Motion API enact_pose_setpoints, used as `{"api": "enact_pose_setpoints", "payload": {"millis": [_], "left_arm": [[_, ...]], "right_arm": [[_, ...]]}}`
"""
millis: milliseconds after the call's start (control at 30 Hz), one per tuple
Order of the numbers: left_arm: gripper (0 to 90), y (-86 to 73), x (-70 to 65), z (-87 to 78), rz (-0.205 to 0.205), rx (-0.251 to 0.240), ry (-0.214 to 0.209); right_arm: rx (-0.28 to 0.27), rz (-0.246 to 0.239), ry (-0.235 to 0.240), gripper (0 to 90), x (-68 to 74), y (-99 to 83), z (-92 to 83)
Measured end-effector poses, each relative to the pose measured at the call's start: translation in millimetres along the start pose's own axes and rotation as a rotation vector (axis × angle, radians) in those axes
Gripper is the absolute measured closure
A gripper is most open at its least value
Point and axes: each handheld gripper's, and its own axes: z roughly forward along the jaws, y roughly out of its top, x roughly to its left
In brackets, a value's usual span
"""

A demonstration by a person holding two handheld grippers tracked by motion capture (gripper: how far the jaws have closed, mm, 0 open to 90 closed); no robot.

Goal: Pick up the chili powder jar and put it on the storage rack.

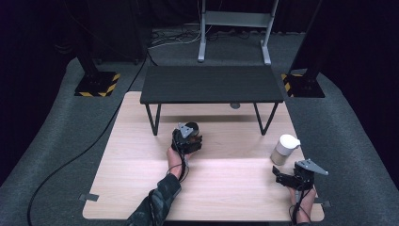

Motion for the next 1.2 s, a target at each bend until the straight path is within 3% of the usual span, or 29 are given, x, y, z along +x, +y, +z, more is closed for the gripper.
{"api": "enact_pose_setpoints", "payload": {"millis": [600,1200], "left_arm": [[31.4,19.8,10.5,-33.8,0.019,-0.005,-0.054],[31.4,35.2,8.6,-46.7,0.050,-0.016,-0.120]], "right_arm": [[0.000,0.001,0.006,0.0,-1.2,0.0,0.1],[-0.006,0.010,0.009,0.0,-2.3,-1.1,-0.4]]}}
